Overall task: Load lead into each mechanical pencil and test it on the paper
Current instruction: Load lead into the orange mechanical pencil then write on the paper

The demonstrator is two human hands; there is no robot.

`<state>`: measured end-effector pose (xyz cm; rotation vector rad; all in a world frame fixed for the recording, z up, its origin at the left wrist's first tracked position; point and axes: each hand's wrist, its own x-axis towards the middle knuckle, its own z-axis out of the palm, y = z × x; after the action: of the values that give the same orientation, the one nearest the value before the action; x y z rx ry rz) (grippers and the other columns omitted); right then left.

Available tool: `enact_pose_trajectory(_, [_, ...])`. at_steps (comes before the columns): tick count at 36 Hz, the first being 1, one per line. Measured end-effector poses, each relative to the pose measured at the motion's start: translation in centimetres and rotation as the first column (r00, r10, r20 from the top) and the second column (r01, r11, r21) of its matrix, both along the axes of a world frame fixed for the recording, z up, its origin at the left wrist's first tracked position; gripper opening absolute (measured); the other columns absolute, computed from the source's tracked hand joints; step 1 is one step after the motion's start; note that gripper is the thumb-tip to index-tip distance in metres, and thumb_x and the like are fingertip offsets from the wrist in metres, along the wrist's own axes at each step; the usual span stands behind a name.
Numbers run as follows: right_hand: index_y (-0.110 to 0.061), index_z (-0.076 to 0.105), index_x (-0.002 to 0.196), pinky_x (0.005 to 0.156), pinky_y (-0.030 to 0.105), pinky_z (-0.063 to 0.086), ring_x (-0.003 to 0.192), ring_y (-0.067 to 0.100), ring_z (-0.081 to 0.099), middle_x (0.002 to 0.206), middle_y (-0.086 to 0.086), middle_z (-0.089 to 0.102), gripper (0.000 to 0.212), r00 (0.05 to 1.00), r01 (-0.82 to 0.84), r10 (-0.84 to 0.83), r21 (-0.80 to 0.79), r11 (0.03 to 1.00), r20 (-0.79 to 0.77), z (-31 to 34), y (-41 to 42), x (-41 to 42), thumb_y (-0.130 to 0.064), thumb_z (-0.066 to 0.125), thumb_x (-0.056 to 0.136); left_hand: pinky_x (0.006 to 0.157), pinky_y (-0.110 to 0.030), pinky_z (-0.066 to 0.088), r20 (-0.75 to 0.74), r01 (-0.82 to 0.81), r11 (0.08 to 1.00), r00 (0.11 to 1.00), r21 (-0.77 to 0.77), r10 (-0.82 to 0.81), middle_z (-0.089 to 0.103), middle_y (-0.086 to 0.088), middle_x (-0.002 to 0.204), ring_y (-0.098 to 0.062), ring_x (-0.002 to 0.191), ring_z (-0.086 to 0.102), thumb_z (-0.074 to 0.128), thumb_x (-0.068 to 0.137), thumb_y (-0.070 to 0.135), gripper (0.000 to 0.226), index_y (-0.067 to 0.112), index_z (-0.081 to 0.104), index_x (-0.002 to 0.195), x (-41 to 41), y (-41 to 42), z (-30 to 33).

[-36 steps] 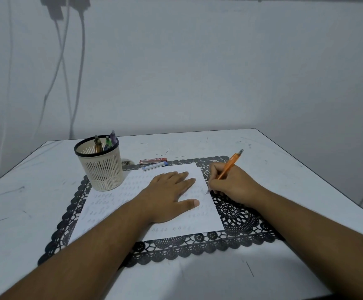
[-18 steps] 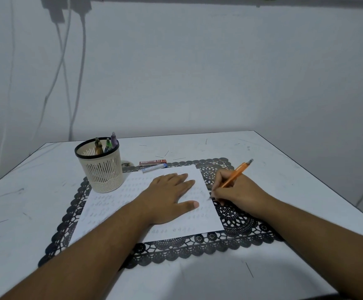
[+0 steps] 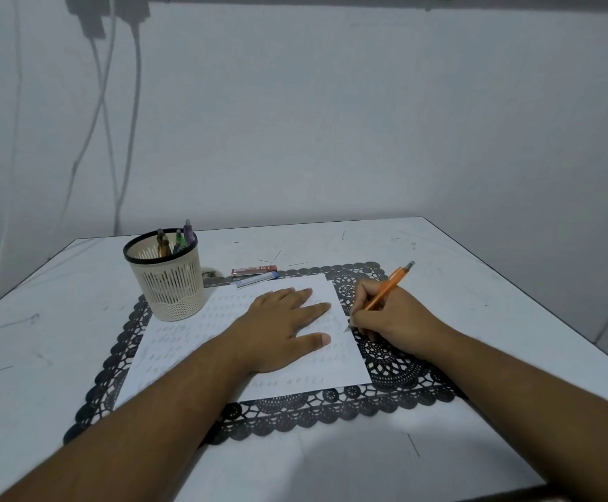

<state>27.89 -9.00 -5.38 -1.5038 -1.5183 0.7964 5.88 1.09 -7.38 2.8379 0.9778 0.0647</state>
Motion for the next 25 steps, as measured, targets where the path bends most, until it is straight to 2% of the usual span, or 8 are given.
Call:
enact_pose_trajectory(3, [-0.016,0.06,0.074,0.061,0.03,0.051,0.059,0.019,0.061,0.069,0.012,0.067,0.025,1.0,0.01,-0.01,0.007,1.0,-0.002,-0.13,0.15,0.03,0.002,0.068,0.089,0.125,-0.04,-0.001,-0.001,-0.003,1.0,1.0,-0.006,0.003,0.003,0.011,0.173,-0.013,0.158,-0.001,0.028,0.098,0.074,0.067,0.052,0.014,0.16,-0.03,-0.04,0.1])
enact_pose_trajectory(14, [-0.014,0.059,0.075,0.06,0.028,0.051,0.06,0.017,0.061,0.068,0.006,0.067,0.025,1.0,-0.014,0.014,0.005,1.0,0.013,-0.06,-0.21,0.01,0.003,0.069,0.09,0.126,-0.041,-0.001,-0.001,-0.003,1.0,1.0,-0.012,0.003,0.004,0.01,0.173,-0.014,0.159,-0.001,0.028,0.099,0.073,0.066,0.052,0.014,0.16,-0.02,-0.13,0.16])
enact_pose_trajectory(19, [-0.021,0.061,0.073,0.063,0.026,0.051,0.064,0.014,0.062,0.075,0.011,0.07,0.027,0.999,-0.032,0.032,0.007,0.999,0.038,-0.09,-0.19,-0.22,-0.001,0.071,0.088,0.126,-0.041,-0.001,-0.001,-0.007,1.0,1.0,-0.013,0.007,0.004,0.01,0.173,-0.014,0.159,-0.002,0.029,0.099,0.073,0.066,0.052,0.014,0.16,-0.01,-0.13,0.13])
enact_pose_trajectory(25, [-0.014,0.058,0.074,0.059,0.025,0.049,0.059,0.014,0.061,0.065,0.003,0.066,0.024,1.0,0.008,-0.009,0.01,1.0,0.023,-0.01,-0.25,-0.1,0.001,0.068,0.09,0.126,-0.041,-0.001,-0.003,-0.001,1.0,1.0,-0.008,0.001,0.004,0.01,0.173,-0.014,0.158,-0.001,0.028,0.099,0.073,0.066,0.052,0.014,0.16,0.01,-0.15,0.16])
